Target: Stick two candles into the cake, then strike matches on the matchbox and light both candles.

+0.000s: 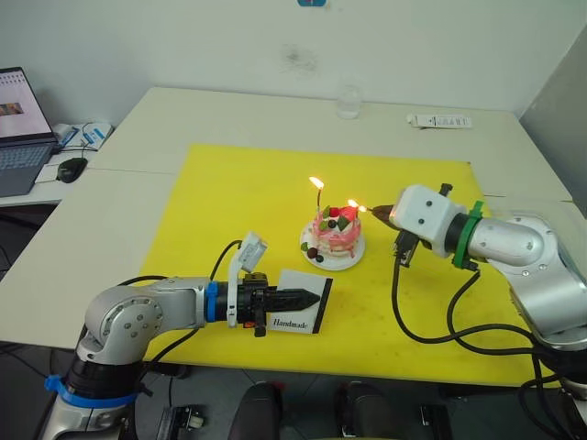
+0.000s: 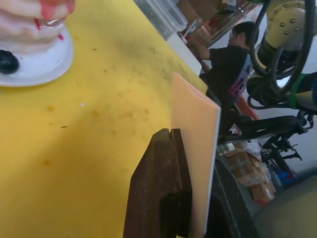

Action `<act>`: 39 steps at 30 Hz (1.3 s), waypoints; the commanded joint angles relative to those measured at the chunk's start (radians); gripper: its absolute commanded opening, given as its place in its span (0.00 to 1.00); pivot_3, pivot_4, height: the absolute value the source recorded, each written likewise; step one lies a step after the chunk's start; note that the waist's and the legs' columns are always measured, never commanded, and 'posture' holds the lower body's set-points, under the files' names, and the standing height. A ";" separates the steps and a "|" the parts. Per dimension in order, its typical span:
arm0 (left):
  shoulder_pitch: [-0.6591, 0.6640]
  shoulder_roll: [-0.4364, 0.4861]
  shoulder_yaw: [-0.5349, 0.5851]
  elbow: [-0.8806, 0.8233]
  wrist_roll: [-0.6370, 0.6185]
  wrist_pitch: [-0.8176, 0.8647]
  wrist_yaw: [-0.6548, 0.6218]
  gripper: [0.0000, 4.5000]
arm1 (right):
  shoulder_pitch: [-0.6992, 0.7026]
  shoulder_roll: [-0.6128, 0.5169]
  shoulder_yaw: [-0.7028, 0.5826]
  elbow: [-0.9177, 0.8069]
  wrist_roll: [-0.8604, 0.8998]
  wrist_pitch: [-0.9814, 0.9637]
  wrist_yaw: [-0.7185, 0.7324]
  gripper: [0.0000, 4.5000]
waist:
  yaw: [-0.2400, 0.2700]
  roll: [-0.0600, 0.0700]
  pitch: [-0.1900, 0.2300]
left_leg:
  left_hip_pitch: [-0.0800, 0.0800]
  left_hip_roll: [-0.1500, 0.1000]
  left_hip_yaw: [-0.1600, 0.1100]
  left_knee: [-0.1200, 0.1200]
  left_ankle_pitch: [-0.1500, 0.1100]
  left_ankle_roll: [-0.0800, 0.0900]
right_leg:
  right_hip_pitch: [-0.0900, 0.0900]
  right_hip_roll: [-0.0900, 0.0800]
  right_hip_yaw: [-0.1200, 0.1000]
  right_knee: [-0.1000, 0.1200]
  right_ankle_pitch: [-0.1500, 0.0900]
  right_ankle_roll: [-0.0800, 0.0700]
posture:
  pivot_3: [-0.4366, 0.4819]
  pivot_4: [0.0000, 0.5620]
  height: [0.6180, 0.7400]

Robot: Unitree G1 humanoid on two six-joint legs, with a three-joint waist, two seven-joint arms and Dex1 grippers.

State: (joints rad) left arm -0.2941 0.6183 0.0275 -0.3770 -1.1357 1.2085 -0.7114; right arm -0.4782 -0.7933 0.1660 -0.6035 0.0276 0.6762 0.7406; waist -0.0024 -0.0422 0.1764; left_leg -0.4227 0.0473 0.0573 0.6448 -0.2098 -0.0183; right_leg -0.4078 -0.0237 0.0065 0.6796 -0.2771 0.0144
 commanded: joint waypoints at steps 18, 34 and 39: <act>-0.047 -0.165 -0.121 0.000 0.000 -0.015 0.020 0.00 | 0.328 0.063 -0.720 0.276 0.006 0.232 -0.289 0.01 | -0.001 0.001 -0.001 | 0.002 -0.001 0.001 0.001 0.000 0.000 | 0.001 0.002 0.002 0.000 0.001 0.002 | 0.48 0.27 0.89; -0.042 -0.236 -0.128 0.005 0.033 -0.016 0.115 0.00 | 0.239 0.113 -0.793 0.445 0.078 0.234 -0.445 0.73 | -0.005 0.004 -0.002 | 0.003 -0.002 0.003 0.000 0.000 0.000 | 0.001 0.003 0.006 0.001 0.002 0.003 | 0.48 0.27 0.89; -0.057 -0.248 -0.123 0.013 0.043 -0.011 0.169 0.00 | 0.290 0.086 -0.838 0.310 0.117 0.205 -0.405 0.99 | -0.004 0.005 -0.003 | 0.003 -0.002 0.003 0.000 0.000 0.000 | 0.001 0.003 0.006 0.001 0.002 0.003 | 0.48 0.27 0.89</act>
State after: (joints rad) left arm -0.3374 0.3835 -0.1108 -0.3532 -1.0919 1.1973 -0.5583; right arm -0.1958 -0.6720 -0.6201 -0.2007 0.1228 0.9094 0.3159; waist -0.0063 -0.0369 0.1737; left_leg -0.4201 0.0457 0.0602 0.6452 -0.2098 -0.0181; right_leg -0.4064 -0.0203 0.0126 0.6802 -0.2754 0.0179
